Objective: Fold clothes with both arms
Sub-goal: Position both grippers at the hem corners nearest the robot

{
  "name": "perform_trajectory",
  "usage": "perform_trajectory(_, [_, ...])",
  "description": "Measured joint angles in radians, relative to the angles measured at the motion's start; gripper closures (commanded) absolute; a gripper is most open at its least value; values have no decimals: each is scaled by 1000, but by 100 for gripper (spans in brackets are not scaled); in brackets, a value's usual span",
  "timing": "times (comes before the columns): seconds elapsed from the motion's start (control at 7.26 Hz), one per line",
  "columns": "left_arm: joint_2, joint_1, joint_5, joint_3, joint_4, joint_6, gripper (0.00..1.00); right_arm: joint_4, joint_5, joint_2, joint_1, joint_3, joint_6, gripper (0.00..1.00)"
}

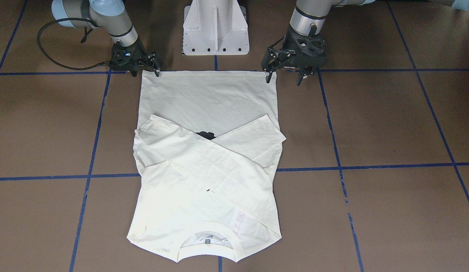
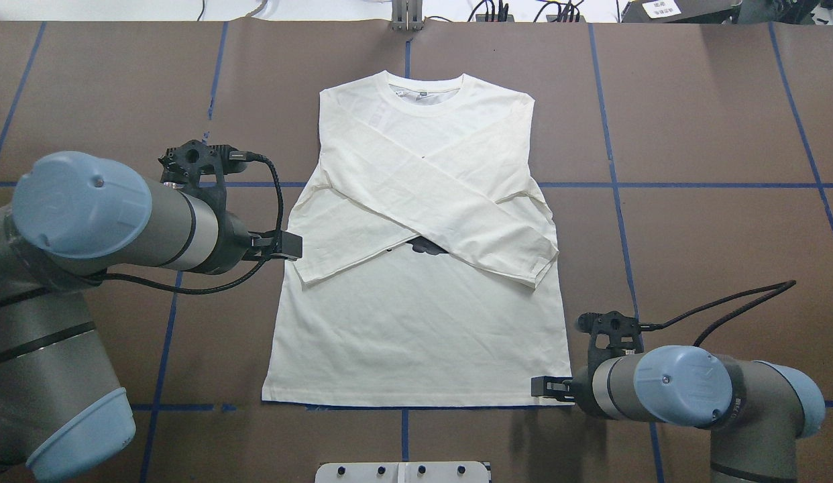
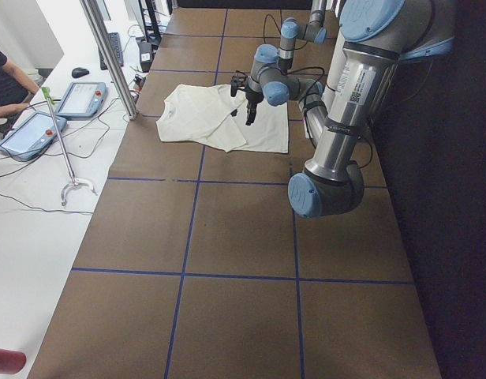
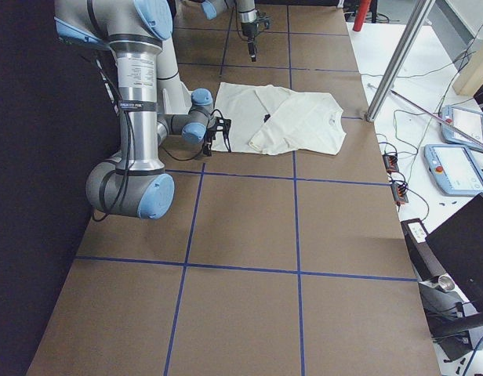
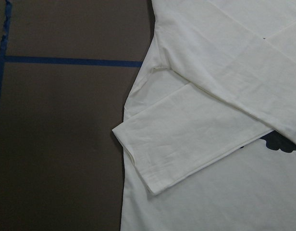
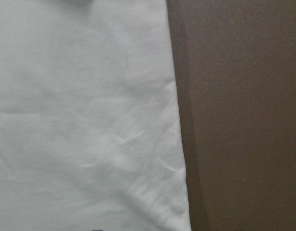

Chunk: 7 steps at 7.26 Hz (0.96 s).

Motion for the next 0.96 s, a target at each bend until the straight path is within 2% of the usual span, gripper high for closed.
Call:
perform_trajectory(0.14, [2,0,0,0,0,0,0,0,2,0,1,0,0,76])
perform_trajectory(0.28, [4,0,0,0,0,0,0,-1,5,0,3,2,-1,92])
perform_trajectory(0.41, [6,0,0,0,0,0,0,0,7,0,4,4,-1,100])
perform_trajectory(0.96, [8,0,1,7,0,-1,0,0,6,-7,11,29,-1,100])
